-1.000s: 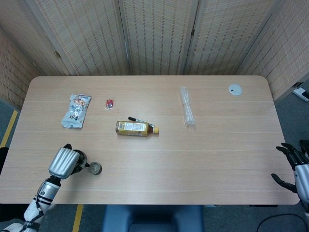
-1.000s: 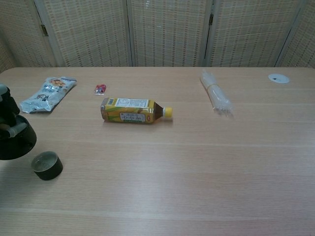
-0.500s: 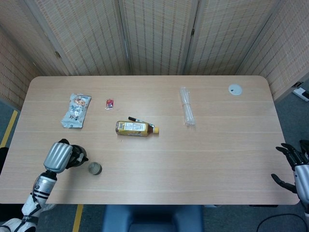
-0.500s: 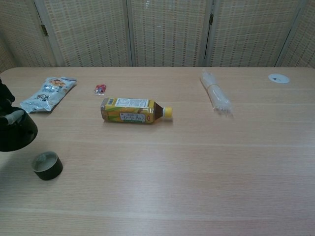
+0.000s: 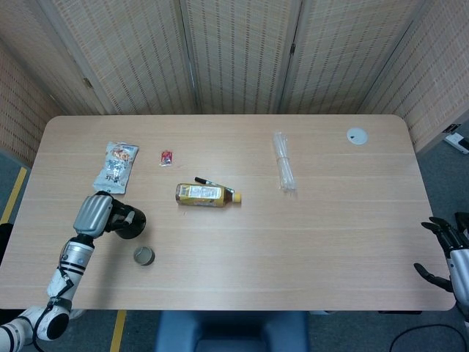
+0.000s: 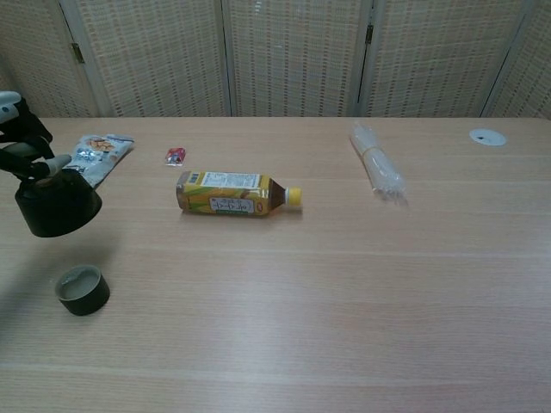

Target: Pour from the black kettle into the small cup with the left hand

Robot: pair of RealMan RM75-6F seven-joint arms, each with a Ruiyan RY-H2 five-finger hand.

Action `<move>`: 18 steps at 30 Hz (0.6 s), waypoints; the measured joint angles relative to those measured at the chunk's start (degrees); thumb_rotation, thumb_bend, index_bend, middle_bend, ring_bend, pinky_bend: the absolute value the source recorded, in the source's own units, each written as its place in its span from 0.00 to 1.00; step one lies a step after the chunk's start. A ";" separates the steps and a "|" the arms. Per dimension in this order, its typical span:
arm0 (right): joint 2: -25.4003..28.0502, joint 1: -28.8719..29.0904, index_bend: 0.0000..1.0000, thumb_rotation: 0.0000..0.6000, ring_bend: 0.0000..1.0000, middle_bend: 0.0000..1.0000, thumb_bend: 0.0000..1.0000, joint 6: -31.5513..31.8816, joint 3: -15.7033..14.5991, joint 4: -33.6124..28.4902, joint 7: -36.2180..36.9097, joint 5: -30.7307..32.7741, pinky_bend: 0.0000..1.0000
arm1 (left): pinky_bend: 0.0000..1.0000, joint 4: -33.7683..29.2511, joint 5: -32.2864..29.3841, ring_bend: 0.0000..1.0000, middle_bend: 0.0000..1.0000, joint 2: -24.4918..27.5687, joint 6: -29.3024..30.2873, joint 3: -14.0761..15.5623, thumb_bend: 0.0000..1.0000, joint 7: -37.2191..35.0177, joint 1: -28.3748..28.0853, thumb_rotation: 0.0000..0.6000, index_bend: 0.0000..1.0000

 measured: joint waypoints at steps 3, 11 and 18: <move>-0.02 -0.13 0.22 1.00 0.31 0.23 0.17 0.09 0.04 0.40 0.44 0.20 0.10 | 0.33 1.33 -1.18 0.84 1.00 -1.12 -1.09 -0.63 0.35 -0.37 -0.92 0.78 0.99; -0.20 -0.30 0.22 1.00 0.31 0.23 0.17 -0.08 0.09 1.26 1.30 0.72 0.10 | 0.25 4.13 -2.84 0.83 1.00 -2.49 -4.00 -0.98 0.27 -1.79 -2.66 0.42 0.98; -0.51 -0.07 0.22 1.00 0.31 0.23 0.17 -0.59 0.21 1.83 1.72 1.00 0.10 | 0.23 7.58 -5.08 0.82 1.00 -4.02 -5.88 -1.39 0.26 -1.75 -3.73 0.35 0.98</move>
